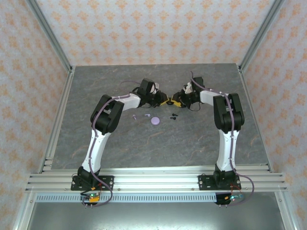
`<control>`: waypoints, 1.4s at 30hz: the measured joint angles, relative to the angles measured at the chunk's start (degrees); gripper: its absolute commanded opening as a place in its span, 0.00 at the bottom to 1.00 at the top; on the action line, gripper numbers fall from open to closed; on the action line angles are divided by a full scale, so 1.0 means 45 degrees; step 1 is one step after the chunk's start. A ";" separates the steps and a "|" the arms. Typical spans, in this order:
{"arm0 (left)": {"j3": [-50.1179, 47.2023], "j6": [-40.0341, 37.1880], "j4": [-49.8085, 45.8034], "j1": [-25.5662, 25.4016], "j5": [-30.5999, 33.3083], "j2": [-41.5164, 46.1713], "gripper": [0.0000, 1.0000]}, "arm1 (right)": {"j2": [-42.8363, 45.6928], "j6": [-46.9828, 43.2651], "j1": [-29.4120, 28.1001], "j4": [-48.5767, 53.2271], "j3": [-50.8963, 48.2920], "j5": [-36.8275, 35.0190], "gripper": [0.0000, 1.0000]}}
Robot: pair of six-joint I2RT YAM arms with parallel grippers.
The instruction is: Insert the wireless bluetooth earbuds into the charging case
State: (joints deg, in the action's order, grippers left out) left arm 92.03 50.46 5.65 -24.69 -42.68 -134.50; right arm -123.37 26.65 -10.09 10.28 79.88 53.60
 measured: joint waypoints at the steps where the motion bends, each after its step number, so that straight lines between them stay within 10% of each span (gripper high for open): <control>1: -0.0029 -0.0092 -0.0005 -0.0024 0.0000 0.0029 0.19 | 0.0029 -0.0078 0.0000 0.0121 -0.0005 -0.0019 0.34; 42: -0.0165 -0.0520 -0.0175 -0.0175 -0.0330 0.0355 0.45 | 0.0121 0.0039 0.0335 -0.0418 -0.0515 0.1195 0.21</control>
State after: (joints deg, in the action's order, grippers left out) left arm 91.29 48.12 4.86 -25.47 -44.16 -132.90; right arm -122.83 26.83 -8.58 8.40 77.56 58.98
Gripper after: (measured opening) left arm 0.450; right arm 0.185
